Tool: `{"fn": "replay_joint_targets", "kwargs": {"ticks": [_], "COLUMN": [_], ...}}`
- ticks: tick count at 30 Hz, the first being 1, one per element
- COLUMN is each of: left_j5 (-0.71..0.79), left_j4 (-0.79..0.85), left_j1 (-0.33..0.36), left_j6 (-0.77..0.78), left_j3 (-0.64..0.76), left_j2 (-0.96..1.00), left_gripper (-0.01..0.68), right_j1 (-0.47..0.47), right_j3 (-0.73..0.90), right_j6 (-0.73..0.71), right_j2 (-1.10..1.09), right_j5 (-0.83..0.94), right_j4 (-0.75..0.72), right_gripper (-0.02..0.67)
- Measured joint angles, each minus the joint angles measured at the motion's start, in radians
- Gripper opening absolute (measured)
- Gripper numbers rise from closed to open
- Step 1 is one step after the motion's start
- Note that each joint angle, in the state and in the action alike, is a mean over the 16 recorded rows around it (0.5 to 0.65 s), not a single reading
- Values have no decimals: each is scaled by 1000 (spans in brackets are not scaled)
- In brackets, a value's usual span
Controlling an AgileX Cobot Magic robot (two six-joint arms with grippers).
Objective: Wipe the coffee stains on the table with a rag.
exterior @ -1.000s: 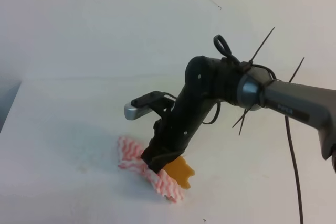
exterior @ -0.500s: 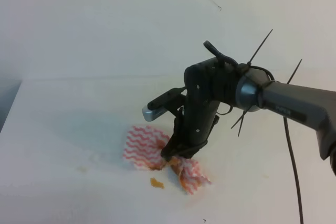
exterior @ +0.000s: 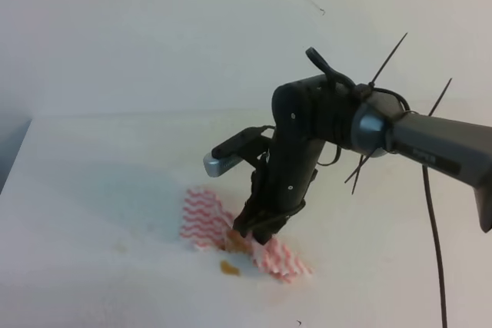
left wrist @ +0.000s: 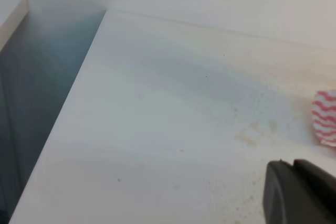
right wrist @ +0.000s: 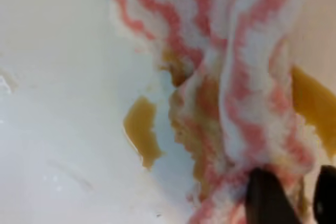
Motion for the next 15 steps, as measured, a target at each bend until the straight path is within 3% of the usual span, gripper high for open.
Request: {"fn": "replay_joint_targets", "kwargs": {"ticks": [8, 15], "left_j5": [0, 0], "left_j4": [0, 0], "left_j1": [0, 0], "left_j6": [0, 0], "left_j3": [0, 0], "left_j2": [0, 0], "left_gripper": [1, 1], "right_j1": [27, 79], "right_j3": [-29, -50], "right_j6": [-38, -28], "right_j2": [-19, 7], "right_j5": [-72, -175], "right_j4": [21, -51], "right_gripper": [360, 405]}}
